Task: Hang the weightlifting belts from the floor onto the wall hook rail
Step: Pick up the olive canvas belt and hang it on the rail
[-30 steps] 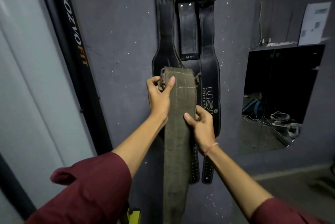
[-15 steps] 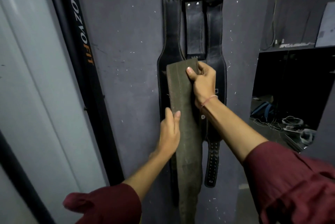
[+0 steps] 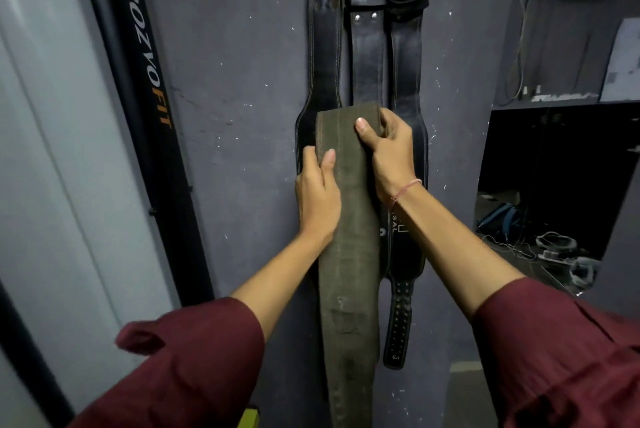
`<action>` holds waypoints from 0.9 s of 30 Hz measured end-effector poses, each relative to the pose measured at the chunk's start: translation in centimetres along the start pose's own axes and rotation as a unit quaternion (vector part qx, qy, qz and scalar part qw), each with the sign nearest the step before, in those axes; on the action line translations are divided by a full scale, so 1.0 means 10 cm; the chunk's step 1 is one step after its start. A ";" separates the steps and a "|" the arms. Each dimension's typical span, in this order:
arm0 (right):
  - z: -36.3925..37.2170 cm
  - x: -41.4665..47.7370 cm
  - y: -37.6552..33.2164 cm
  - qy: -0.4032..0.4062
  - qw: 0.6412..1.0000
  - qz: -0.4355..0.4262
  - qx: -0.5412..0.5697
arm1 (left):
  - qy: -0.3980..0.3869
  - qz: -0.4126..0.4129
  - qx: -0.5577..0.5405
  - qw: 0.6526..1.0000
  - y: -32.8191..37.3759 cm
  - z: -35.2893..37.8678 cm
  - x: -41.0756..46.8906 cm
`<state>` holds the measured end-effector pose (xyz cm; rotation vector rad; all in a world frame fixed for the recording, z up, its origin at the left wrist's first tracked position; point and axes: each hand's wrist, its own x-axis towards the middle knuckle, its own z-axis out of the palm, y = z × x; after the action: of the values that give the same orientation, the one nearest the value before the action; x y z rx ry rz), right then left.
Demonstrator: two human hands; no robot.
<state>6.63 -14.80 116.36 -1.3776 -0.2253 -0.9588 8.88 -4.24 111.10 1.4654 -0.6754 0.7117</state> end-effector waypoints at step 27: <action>-0.09 -0.52 0.30 0.021 1.000 0.014 0.000 | 0.004 0.008 0.083 0.996 0.09 -0.07 0.29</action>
<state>5.14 -13.60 110.65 -1.3566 -0.1733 -0.9634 10.06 -3.51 113.94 1.6104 -0.6342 0.8006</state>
